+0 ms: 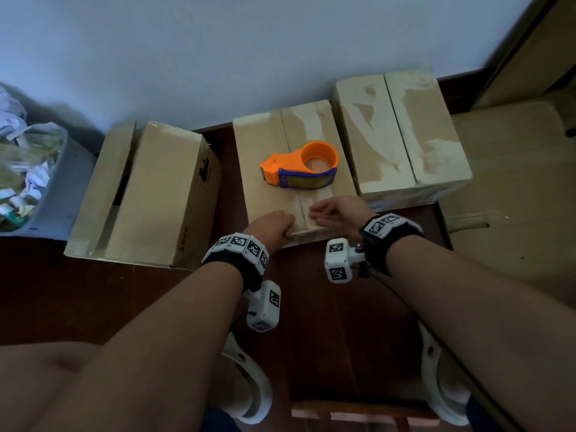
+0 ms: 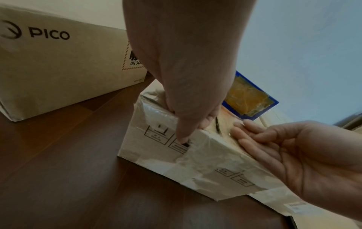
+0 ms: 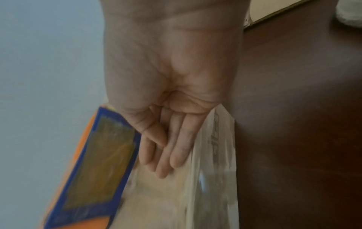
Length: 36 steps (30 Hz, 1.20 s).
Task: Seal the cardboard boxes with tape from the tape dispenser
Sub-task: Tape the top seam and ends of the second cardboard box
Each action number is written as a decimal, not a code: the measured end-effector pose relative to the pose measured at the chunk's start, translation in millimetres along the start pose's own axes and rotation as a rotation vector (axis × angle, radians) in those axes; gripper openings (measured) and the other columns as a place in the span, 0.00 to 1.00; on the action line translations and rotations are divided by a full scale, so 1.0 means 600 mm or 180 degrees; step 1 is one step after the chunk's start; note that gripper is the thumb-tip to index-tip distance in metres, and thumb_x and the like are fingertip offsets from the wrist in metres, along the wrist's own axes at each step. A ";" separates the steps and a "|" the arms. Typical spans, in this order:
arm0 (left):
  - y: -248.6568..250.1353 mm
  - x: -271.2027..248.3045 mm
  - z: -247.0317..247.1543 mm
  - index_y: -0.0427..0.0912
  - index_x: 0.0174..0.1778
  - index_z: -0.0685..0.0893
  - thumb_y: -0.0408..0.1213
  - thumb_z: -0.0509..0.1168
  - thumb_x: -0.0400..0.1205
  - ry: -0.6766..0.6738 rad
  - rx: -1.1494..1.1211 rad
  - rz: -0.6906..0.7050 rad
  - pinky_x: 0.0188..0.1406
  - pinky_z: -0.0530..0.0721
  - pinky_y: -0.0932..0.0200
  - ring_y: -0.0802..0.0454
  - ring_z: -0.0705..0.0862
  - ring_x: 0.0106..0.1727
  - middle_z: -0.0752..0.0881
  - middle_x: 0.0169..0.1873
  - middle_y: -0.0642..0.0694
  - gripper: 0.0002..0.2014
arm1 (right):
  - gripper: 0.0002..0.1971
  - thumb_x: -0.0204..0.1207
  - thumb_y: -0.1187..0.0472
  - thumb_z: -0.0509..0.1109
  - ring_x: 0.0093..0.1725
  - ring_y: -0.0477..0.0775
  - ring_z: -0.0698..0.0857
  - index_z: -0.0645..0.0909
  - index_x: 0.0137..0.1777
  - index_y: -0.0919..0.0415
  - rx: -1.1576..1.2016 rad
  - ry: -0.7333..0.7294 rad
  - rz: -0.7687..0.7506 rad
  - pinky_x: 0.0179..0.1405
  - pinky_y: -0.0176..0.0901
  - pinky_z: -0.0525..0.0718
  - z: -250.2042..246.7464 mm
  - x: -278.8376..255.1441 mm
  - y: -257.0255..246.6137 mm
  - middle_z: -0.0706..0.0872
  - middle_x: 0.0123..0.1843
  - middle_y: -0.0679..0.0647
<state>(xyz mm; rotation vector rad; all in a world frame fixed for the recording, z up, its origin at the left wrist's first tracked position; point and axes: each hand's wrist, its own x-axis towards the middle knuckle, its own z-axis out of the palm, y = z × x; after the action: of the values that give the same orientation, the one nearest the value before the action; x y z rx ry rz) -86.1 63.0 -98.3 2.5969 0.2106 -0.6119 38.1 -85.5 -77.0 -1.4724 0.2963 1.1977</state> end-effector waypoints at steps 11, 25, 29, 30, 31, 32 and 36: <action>0.008 0.006 -0.006 0.45 0.40 0.72 0.33 0.65 0.77 -0.0123 0.0169 -0.0104 0.52 0.75 0.49 0.39 0.79 0.51 0.79 0.48 0.38 0.07 | 0.15 0.73 0.77 0.62 0.41 0.57 0.90 0.89 0.36 0.66 -0.2526 -0.0537 -0.0429 0.43 0.43 0.89 -0.016 -0.046 0.023 0.91 0.37 0.59; 0.013 0.009 -0.003 0.39 0.49 0.74 0.27 0.64 0.78 -0.0218 0.0381 -0.0136 0.51 0.73 0.52 0.39 0.79 0.53 0.77 0.53 0.37 0.07 | 0.08 0.70 0.63 0.77 0.47 0.53 0.89 0.92 0.47 0.64 -0.2534 0.0225 -0.0323 0.57 0.47 0.87 -0.022 -0.008 0.041 0.90 0.38 0.54; 0.013 0.007 -0.001 0.35 0.55 0.75 0.26 0.61 0.80 -0.0170 0.0399 -0.0116 0.55 0.73 0.49 0.36 0.78 0.57 0.77 0.55 0.34 0.09 | 0.06 0.74 0.62 0.75 0.46 0.50 0.90 0.91 0.46 0.63 -0.2512 0.0492 -0.0252 0.51 0.39 0.88 -0.049 -0.010 0.050 0.91 0.48 0.57; 0.013 0.007 -0.002 0.33 0.57 0.75 0.26 0.60 0.80 -0.0166 0.0412 -0.0105 0.55 0.72 0.50 0.36 0.78 0.57 0.76 0.56 0.33 0.10 | 0.09 0.78 0.59 0.72 0.50 0.51 0.88 0.90 0.53 0.62 -0.2858 0.0676 -0.0188 0.51 0.36 0.86 -0.061 -0.012 0.048 0.90 0.53 0.56; 0.013 0.007 -0.002 0.33 0.58 0.74 0.26 0.60 0.81 -0.0171 0.0422 -0.0096 0.55 0.72 0.50 0.36 0.78 0.58 0.76 0.56 0.33 0.10 | 0.13 0.82 0.56 0.67 0.58 0.54 0.86 0.87 0.62 0.58 -0.3046 0.0917 -0.0164 0.56 0.38 0.84 -0.074 -0.017 0.043 0.87 0.61 0.56; 0.013 0.007 -0.003 0.33 0.58 0.74 0.25 0.60 0.80 -0.0174 0.0437 -0.0087 0.56 0.72 0.50 0.36 0.78 0.58 0.76 0.57 0.33 0.11 | 0.16 0.85 0.54 0.62 0.64 0.57 0.82 0.84 0.67 0.55 -0.3113 0.1164 -0.0307 0.63 0.42 0.81 -0.088 -0.020 0.037 0.84 0.67 0.56; 0.015 0.006 -0.006 0.33 0.59 0.74 0.25 0.60 0.80 -0.0237 0.0418 -0.0101 0.57 0.73 0.50 0.36 0.77 0.59 0.76 0.57 0.34 0.12 | 0.15 0.80 0.55 0.64 0.62 0.60 0.83 0.88 0.59 0.57 -0.3330 0.1315 -0.0270 0.62 0.46 0.82 -0.119 -0.005 0.031 0.86 0.63 0.56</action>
<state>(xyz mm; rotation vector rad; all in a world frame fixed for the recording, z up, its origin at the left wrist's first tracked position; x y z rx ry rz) -79.1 57.1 -93.5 2.6949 0.1937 -0.7556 58.1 -153.0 -98.4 -2.6161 -0.1691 0.9906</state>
